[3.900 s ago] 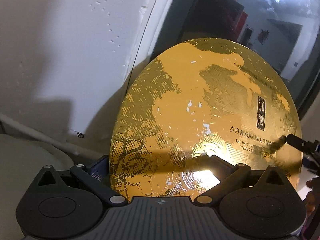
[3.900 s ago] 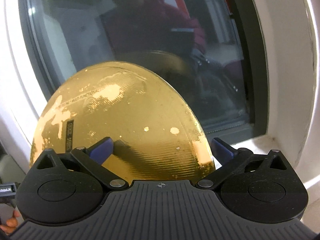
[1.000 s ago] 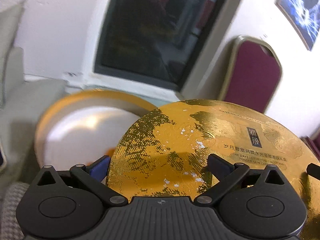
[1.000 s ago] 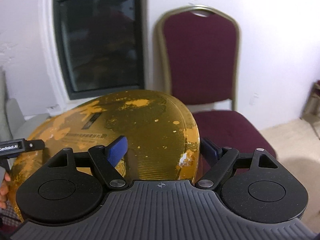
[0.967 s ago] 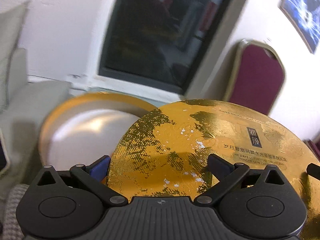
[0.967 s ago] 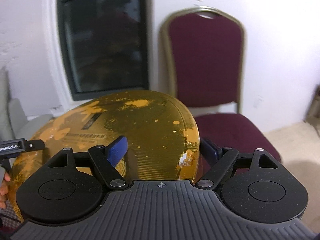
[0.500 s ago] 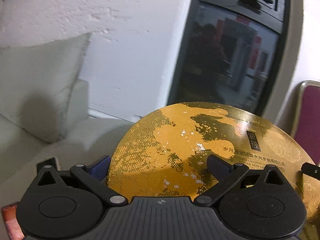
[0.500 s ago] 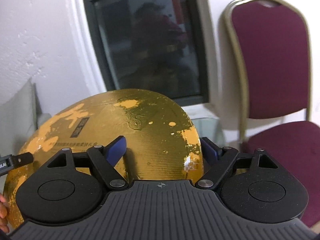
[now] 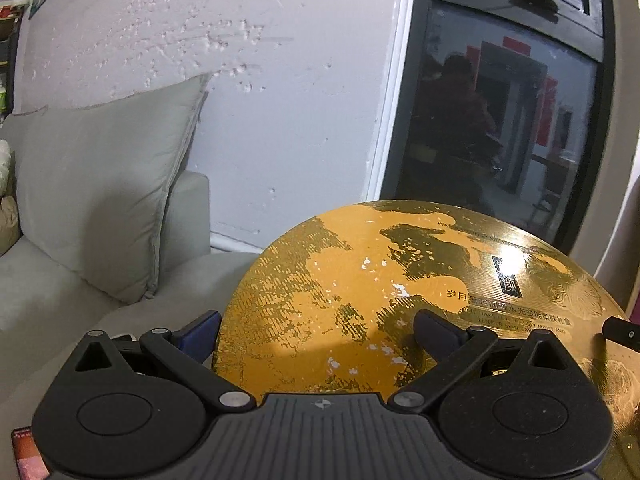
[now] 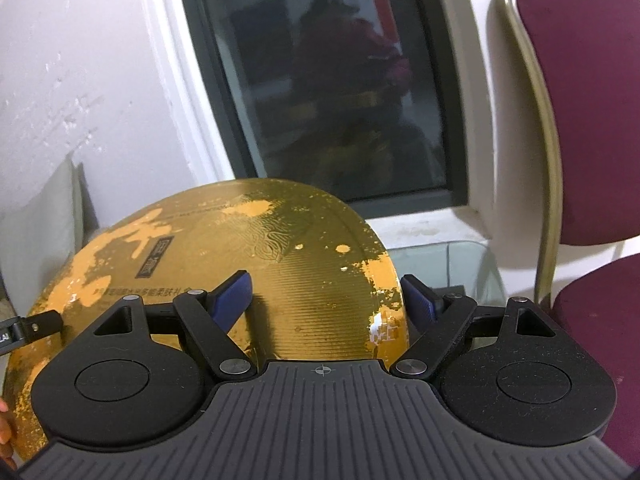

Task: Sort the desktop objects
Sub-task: 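Lift the gold lid with both grippers and carry it over the box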

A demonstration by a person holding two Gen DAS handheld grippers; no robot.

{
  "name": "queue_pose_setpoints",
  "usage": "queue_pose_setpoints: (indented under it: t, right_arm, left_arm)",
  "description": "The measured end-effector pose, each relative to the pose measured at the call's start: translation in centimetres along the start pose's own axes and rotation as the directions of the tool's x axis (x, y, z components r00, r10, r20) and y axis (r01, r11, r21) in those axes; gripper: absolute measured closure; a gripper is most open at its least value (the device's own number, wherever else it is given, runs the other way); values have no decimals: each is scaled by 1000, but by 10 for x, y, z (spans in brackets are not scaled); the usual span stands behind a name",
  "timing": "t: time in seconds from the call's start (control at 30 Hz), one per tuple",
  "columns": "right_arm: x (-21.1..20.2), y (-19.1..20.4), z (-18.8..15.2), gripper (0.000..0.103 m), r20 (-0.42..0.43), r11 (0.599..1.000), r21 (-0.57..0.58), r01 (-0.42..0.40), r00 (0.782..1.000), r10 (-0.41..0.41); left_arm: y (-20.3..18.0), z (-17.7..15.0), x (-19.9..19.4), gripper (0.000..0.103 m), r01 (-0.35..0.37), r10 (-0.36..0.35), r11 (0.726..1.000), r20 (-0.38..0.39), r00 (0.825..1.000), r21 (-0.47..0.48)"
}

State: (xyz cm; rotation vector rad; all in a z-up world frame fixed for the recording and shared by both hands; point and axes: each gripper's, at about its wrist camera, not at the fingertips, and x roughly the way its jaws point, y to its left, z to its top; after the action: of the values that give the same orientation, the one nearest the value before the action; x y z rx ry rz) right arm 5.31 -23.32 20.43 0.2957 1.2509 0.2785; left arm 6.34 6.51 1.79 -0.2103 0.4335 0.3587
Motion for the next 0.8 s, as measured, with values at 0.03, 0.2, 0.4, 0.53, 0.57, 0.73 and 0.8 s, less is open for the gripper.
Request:
queue_pose_setpoints:
  t: [0.03,0.2,0.4,0.53,0.57,0.73,0.8]
  right_arm:
    - [3,0,-1,20,-8,1000,-2,1,1000,-1]
    - [11,-3,-11,20,-30,1000,8,5,1000,-5]
    - [20,-10,-21,19,-57,999,28,23,998,-22]
    - [29,-13,-26,20,-81,999,29,27,996,-25]
    - [31,-14,-27,20,-87,999,30,28,996,-25]
    - [39,-18,-31,20,-98,999,38,26,995,-23]
    - [42,-19,-31,20,-104,999,39,27,994,-23]
  left_arm:
    - [1,-2,2,3,-3,3,1000,-9,1000,-2]
    - [1,-10,8,3,-6,6,1000,-34,999,1]
    - [-1,-20,23,3,-3,4,1000,-69,998,11]
    - [-2,-25,30,3,-11,13,1000,-91,996,15]
    - [-2,-26,32,3,-13,14,1000,-94,995,17]
    - [-2,-29,38,3,-16,18,1000,-102,995,23]
    - [-3,-30,39,3,-18,20,1000,-105,994,23]
